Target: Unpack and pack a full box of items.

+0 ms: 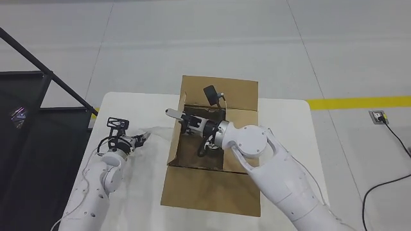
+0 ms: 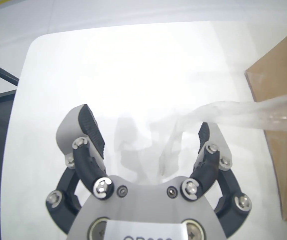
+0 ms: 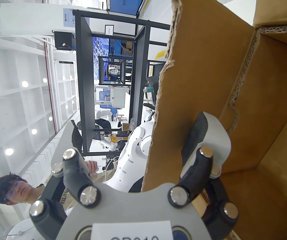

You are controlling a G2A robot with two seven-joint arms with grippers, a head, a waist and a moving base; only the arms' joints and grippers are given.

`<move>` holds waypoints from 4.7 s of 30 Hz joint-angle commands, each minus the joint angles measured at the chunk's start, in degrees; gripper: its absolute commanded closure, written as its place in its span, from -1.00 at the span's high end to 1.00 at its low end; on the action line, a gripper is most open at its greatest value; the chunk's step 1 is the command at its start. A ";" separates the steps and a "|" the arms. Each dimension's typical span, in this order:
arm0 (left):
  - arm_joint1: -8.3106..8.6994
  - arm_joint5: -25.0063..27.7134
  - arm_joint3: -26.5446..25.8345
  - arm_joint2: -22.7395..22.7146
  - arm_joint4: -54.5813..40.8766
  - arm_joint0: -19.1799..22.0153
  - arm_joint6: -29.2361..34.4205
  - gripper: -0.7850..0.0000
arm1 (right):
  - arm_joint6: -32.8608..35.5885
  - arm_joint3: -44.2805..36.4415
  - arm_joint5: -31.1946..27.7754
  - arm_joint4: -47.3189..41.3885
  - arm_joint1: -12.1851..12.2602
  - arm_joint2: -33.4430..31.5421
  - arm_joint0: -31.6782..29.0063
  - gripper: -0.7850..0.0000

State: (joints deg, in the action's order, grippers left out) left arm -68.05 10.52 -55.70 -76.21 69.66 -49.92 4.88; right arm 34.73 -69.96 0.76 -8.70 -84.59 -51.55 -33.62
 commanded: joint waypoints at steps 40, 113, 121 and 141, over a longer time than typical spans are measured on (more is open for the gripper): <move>0.85 -4.96 -2.70 -6.40 -5.06 -10.45 -7.96 1.00 | 1.67 1.48 0.48 1.27 -1.32 -0.28 0.34 1.00; 1.23 13.60 -68.86 -5.65 -8.95 -36.15 7.67 1.00 | -5.45 -39.50 -28.54 12.08 1.59 -32.08 -43.89 1.00; 0.17 8.53 -59.20 1.67 -19.83 -19.99 20.88 1.00 | -4.53 -39.10 -39.42 0.12 3.25 -44.71 -56.19 1.00; -2.49 -4.25 -43.18 12.54 -42.60 -5.84 36.41 1.00 | -6.60 -39.91 -39.39 2.45 3.58 -44.71 -57.14 1.00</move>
State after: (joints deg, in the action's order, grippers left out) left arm -70.20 7.64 -101.19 -64.96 28.92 -58.24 39.95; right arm 28.41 -109.87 -38.44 -6.23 -81.05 -96.23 -90.49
